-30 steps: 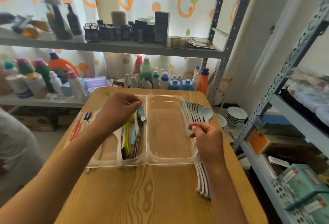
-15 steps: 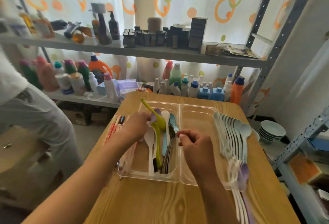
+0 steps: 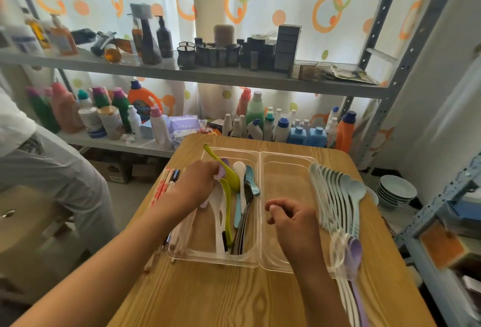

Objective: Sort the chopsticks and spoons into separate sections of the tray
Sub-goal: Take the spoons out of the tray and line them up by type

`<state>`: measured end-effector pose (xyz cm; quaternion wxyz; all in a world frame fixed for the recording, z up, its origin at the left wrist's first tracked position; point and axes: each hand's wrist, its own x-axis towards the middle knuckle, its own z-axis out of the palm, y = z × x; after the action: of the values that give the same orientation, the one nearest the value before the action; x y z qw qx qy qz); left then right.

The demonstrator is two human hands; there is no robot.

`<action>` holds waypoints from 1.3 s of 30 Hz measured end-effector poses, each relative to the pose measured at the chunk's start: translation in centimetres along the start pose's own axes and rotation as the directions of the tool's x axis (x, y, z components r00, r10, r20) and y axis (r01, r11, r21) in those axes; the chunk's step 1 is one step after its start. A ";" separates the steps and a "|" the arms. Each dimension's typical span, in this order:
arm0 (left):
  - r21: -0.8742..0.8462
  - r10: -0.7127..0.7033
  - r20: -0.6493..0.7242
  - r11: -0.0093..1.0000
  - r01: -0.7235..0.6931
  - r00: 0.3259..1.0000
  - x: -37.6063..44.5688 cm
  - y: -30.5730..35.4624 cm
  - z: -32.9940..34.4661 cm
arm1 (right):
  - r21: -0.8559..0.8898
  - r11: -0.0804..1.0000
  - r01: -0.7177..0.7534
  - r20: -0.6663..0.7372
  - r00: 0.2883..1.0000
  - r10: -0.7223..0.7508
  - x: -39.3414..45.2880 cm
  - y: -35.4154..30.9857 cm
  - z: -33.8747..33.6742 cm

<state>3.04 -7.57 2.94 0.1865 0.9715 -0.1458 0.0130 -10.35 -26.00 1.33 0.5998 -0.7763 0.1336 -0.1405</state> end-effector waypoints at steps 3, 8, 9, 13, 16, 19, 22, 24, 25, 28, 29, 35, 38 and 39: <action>-0.038 0.064 -0.075 0.997 -0.067 0.995 -1.1 0.6 -2.4 | -0.035 0.999 0.026 0.053 0.998 -0.024 -0.3 -0.1 0.3; -0.040 0.162 -0.219 0.984 -0.174 0.962 -3.4 2.4 -6.1 | -0.068 0.989 0.128 0.160 0.980 -0.116 -1.0 -1.0 0.9; -0.050 0.164 -0.260 0.982 -0.183 0.952 -3.8 3.0 -6.9 | -0.074 0.985 0.158 0.165 0.976 -0.144 -1.2 -1.3 1.0; -0.093 0.174 -0.365 0.971 -0.222 0.915 -5.4 5.4 -9.2 | -0.093 0.949 0.300 0.197 0.940 -0.278 -2.1 -3.4 1.0; -0.140 0.195 -0.349 0.956 -0.257 0.917 -6.6 7.3 -9.6 | -0.112 0.935 0.336 0.261 0.918 -0.298 -2.8 -4.8 0.1; -0.142 0.227 -0.329 0.948 -0.285 0.917 -7.5 8.9 -9.2 | -0.154 0.904 0.398 0.172 0.912 -0.373 -3.7 -5.1 -1.2; -0.145 0.252 -0.315 0.940 -0.309 0.915 -8.0 10.1 -8.7 | -0.141 0.887 0.440 0.096 0.898 -0.430 -4.5 -4.9 -2.6; -0.168 0.276 -0.292 0.928 -0.333 0.916 -8.3 11.1 -8.2 | -0.166 0.883 0.439 0.105 0.898 -0.427 -4.8 -4.6 -3.4; -0.174 0.292 -0.285 0.921 -0.349 0.913 -8.5 11.7 -8.0 | -0.188 0.878 0.440 0.109 0.898 -0.427 -5.0 -4.5 -3.9; -0.188 0.323 -0.272 0.906 -0.379 0.907 -9.0 13.6 -7.2 | -0.290 0.845 0.450 0.085 0.891 -0.445 -5.5 -3.9 -5.1; -0.197 0.332 -0.270 0.900 -0.389 0.904 -9.1 14.2 -6.9 | -0.327 0.834 0.444 0.064 0.891 -0.449 -5.6 -3.7 -5.6; -0.147 0.482 -0.270 0.835 -0.530 0.833 -9.4 18.7 -3.8 | -0.281 0.910 0.305 -0.114 0.931 -0.348 -6.4 -1.7 -10.2; -0.155 0.510 -0.257 0.817 -0.555 0.821 -9.6 20.0 -2.0 | -0.142 0.971 0.192 -0.281 0.933 -0.226 -6.2 0.2 -12.5; -0.152 0.514 -0.246 0.817 -0.556 0.822 -9.5 20.1 -1.5 | -0.116 0.983 0.145 -0.333 0.926 -0.177 -6.0 1.0 -13.1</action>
<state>-11.80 -22.26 10.83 0.2934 0.8583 -0.3958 0.1433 -20.91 -35.71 3.16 0.5186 -0.7745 0.1776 -0.3157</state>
